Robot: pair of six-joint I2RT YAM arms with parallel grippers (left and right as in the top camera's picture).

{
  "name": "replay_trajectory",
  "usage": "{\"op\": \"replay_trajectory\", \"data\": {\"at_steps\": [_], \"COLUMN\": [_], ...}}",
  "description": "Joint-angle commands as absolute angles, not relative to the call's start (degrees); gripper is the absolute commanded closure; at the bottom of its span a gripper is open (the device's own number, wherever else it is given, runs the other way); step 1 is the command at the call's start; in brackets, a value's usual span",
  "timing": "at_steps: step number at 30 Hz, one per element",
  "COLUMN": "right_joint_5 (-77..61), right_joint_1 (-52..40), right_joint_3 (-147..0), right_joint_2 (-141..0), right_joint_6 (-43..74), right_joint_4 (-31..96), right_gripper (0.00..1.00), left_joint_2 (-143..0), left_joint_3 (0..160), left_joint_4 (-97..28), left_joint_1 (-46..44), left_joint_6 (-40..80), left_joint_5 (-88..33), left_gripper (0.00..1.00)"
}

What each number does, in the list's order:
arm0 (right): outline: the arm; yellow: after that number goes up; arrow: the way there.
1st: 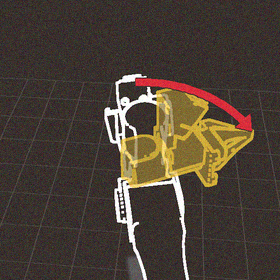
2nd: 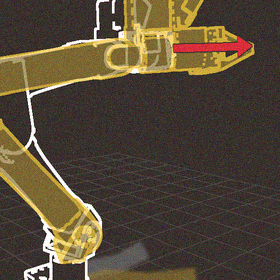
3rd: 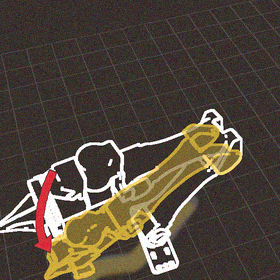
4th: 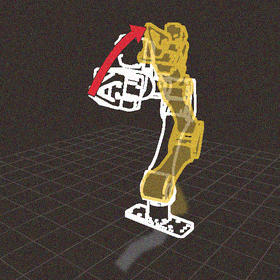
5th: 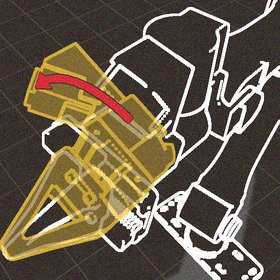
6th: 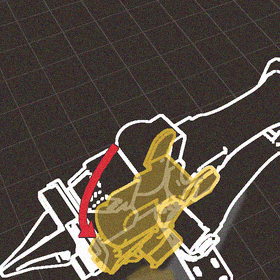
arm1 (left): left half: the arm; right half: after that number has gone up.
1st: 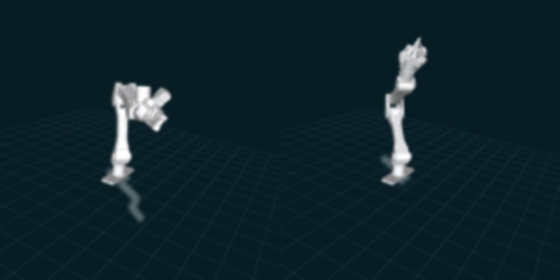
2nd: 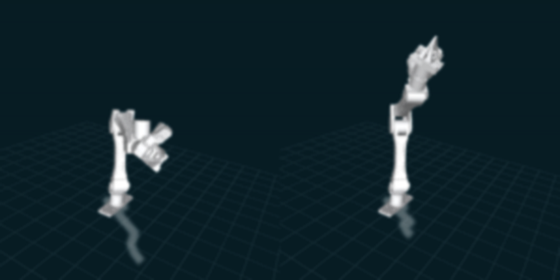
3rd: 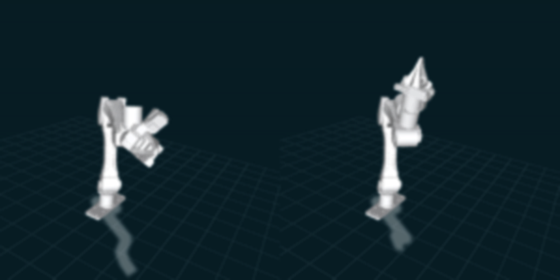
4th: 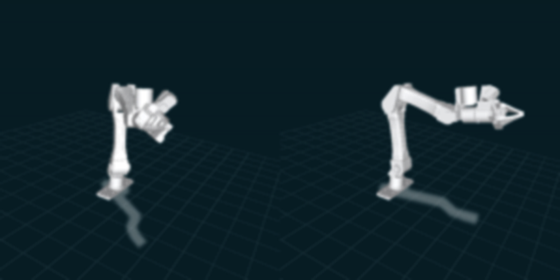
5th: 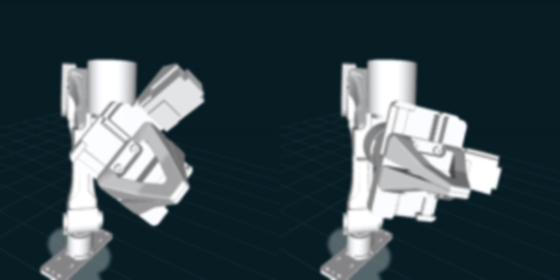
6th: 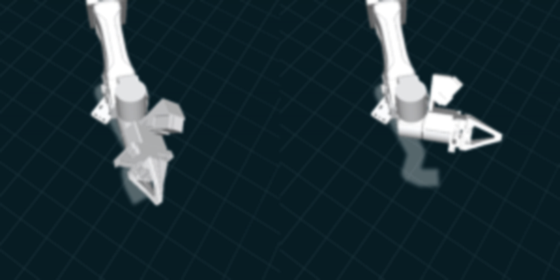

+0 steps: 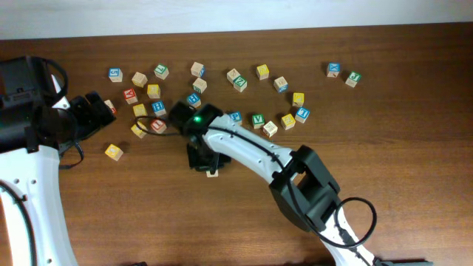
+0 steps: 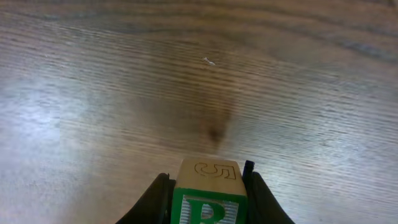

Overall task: Spell out RSS
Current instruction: 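Grasp the green R block and carry it toward the front center, then place the R block on the table and lift the right arm away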

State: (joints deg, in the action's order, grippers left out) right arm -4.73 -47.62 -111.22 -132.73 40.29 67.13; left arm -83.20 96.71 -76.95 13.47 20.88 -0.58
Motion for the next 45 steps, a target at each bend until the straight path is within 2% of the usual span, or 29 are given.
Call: {"op": "replay_trajectory", "data": {"at_steps": [1, 4, 8, 11, 18, 21, 27, 28, 30, 33, 38, 40, 42, 43, 44, 45], "right_joint_5": [-2.5, -3.7, -4.4, -4.5, -6.0, -6.2, -7.1, -7.0, -6.9, -6.9, -7.0, -2.4, 5.8, 6.7, 4.5, 3.2], "right_joint_1": [-47.2, -47.2, -47.2, -46.5, -46.7, -46.9, -46.9, -46.9, -46.7, -45.6, -41.9, -38.4, -30.9, -29.0, -24.4, -21.1], "right_joint_3": [-108.4, -108.0, -108.0, -110.3, -110.4, -110.0, -110.0, -110.0, -110.1, -111.6, -124.7, -136.2, -147.4, -148.9, -149.8, -149.8], "right_joint_2": [-132.5, -132.5, -132.5, -132.5, -132.5, -132.6, -132.6, -132.6, -132.6, -132.5, -131.5, -131.5, -131.5, -131.5, -131.1, -131.1], "right_joint_6": [42.5, 41.9, 41.8, 39.4, 41.0, 41.0, 41.0, 41.0, 41.0, 40.9, 35.9, 33.4, 32.8, 31.9, 24.8, 22.3], "right_joint_4": [65.2, 64.8, 64.6, 65.0, 68.6, 68.2, 68.1, 68.0, 67.7, 68.1, 74.8, 84.0, 95.6, 97.4, 97.3, 97.3], "right_gripper": [0.79, 0.67, 0.61, 0.60, 0.60, 0.70, 0.75, 0.71, 0.57, 0.54, 0.54, 0.51, 0.49, 0.42, 0.02, 0.02], "left_joint_2": [-83.1, -83.1, -83.2, -83.1, -83.2, -83.2, -83.1, -83.1, -83.1, -83.1, -83.1, -83.1, -83.1, -83.1, -83.1, -83.2], "left_joint_3": [97.4, 97.4, 97.4, 97.4, 97.4, 97.4, 97.4, 97.4, 97.4, 97.4, 97.4, 97.4, 97.4, 97.4, 97.4, 97.4], "left_joint_4": [-76.8, -76.8, -76.8, -76.8, -76.8, -76.8, -76.8, -76.8, -76.8, -76.8, -76.8, -76.8, -76.8, -76.8, -76.8, -76.8], "left_joint_1": [13.7, 13.7, 13.7, 13.7, 13.7, 13.7, 13.7, 13.7, 13.7, 13.7, 13.7, 13.7, 13.7, 13.7, 13.7, 13.7], "left_joint_6": [21.8, 21.8, 21.8, 21.8, 21.8, 21.8, 21.8, 21.8, 21.8, 21.8, 21.8, 21.8, 21.8, 21.8, 21.8, 21.8], "left_joint_5": [-0.2, -0.2, -0.2, -0.2, -0.2, -0.2, -0.2, -0.2, -0.2, -0.2, -0.2, -0.2, -0.2, -0.2, -0.2, -0.2], "left_gripper": [0.01, 0.01, 0.01, 0.01, 0.01, 0.01, 0.01, 0.01, 0.01, 0.01, 0.01, 0.01, 0.01, 0.01, 0.01, 0.01]}}
